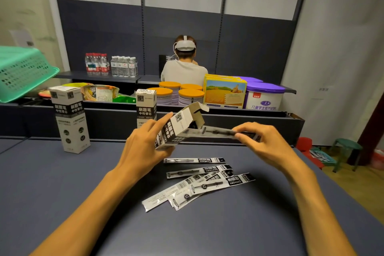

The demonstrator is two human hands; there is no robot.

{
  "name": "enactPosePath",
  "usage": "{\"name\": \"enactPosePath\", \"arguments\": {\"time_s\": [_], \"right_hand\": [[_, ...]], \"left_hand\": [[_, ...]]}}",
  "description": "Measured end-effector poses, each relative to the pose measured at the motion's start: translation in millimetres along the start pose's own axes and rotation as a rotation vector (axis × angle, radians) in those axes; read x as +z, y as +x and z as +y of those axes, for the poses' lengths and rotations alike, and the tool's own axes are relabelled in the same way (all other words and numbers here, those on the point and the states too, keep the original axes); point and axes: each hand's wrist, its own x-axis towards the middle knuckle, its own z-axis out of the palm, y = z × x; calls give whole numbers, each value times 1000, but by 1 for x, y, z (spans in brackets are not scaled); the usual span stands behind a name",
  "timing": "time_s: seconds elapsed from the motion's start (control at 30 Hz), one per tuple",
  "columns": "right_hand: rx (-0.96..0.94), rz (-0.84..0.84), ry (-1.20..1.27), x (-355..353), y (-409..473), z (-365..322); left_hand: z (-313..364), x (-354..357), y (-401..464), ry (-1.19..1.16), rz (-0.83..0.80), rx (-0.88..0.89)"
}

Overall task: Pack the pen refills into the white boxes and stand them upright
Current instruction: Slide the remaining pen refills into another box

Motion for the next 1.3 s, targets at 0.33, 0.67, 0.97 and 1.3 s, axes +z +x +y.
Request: {"name": "enactPosePath", "arguments": {"time_s": [0.33, 0.67, 0.97, 1.3], "right_hand": [[-224, 354, -339, -13, 4, -1], [-394, 366, -625, 1, 20, -21], [-548, 379, -689, 32, 24, -34], [-524, 388, -537, 39, 24, -30]], "left_hand": [[0, 1, 0, 10, 9, 4], [0, 3, 0, 49, -20, 34], [2, 3, 0, 62, -40, 66], [3, 4, 0, 66, -47, 69]]}}
